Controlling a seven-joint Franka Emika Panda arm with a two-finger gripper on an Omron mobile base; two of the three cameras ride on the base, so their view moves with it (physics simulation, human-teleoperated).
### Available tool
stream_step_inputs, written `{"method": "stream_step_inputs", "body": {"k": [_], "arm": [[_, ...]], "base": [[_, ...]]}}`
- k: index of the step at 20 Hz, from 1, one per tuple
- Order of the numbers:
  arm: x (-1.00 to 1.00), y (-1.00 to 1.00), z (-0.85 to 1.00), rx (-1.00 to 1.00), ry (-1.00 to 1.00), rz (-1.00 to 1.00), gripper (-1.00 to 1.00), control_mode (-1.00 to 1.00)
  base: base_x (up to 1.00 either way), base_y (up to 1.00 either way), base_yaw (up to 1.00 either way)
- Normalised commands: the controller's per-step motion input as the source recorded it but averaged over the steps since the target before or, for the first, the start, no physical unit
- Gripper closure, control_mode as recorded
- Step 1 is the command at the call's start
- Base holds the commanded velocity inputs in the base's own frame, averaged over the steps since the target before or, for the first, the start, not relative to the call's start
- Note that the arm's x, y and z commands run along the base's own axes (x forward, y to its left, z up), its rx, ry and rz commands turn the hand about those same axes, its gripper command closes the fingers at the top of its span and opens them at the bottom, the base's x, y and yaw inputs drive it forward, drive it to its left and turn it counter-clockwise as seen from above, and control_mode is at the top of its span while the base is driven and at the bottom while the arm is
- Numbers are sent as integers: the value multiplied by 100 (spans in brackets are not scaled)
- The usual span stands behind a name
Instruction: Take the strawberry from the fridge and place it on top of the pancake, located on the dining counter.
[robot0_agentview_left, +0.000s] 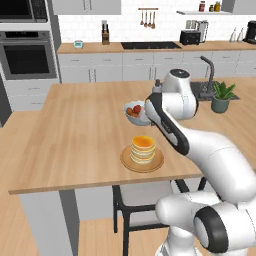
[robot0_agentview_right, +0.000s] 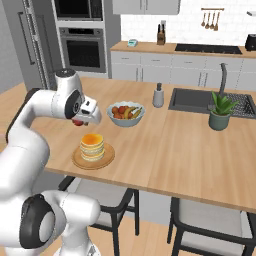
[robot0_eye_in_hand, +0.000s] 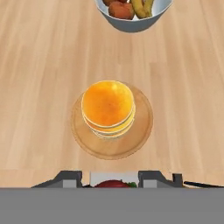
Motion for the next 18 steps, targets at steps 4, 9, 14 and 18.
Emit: {"method": "stream_step_inputs", "body": {"k": [4,9,14,18], "arm": [[64,0,-34,0,14,0,100,-100],[48,5,-43,0,13,0,100,-100],[43,22,-45,-3,2,0,100,-100],[14,2,-46,0,1,0,100,-100]], "base": [[0,0,0],[0,0,0],[0,0,0],[0,0,0]]}}
